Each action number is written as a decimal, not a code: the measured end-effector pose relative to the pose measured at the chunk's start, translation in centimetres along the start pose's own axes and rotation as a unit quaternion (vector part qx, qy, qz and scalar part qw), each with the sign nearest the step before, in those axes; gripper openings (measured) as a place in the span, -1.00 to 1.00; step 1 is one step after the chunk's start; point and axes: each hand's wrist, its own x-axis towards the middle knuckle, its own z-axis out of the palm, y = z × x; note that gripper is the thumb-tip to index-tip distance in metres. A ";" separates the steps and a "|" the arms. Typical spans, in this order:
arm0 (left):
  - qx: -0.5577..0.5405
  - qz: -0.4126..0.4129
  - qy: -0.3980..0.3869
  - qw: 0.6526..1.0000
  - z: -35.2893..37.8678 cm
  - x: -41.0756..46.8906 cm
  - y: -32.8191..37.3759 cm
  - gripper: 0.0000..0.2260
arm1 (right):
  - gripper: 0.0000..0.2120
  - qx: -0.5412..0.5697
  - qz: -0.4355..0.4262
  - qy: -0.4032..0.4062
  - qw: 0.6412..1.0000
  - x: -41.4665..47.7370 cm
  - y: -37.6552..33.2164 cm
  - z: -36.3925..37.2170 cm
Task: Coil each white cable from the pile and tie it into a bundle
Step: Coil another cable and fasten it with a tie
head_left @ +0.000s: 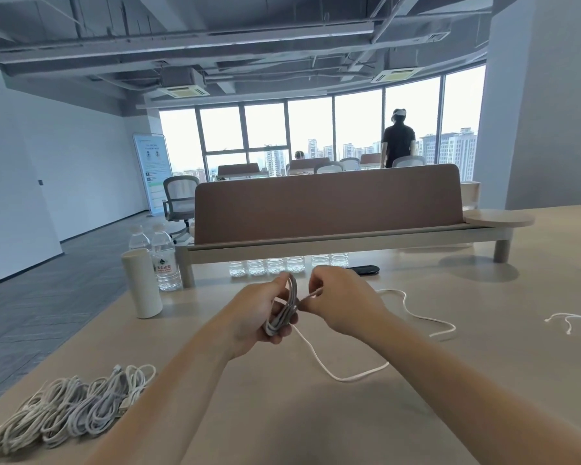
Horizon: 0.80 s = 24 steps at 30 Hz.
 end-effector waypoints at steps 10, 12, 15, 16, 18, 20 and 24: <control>0.032 -0.013 -0.039 0.999 0.3 -0.4 -0.1 -0.51 | -0.84 0.117 0.002 0.003 0.993 0.1 0.5 -0.1; 0.033 -0.017 -0.047 0.998 0.4 -0.3 -0.1 -0.46 | -0.85 0.136 0.003 0.000 0.991 0.1 0.4 0.4; 0.043 -0.009 -0.037 0.998 0.4 -0.1 -0.3 -0.44 | -0.85 0.143 -0.003 0.001 0.990 0.1 0.4 0.7; 0.046 -0.005 -0.031 0.998 0.5 -0.1 -0.3 -0.45 | -0.87 0.146 -0.008 0.005 0.989 0.1 0.4 0.8; 0.055 -0.003 -0.023 0.998 0.6 -0.2 -0.3 -0.44 | -0.86 0.162 -0.013 0.009 0.987 0.1 0.3 0.8; 0.056 -0.008 -0.016 0.998 0.6 -0.1 -0.3 -0.42 | -0.88 0.193 -0.012 0.003 0.981 0.1 0.2 0.9; 0.040 -0.012 -0.015 0.999 0.3 -0.4 -0.1 -0.44 | -0.94 0.229 -0.005 0.008 0.973 0.0 0.1 0.9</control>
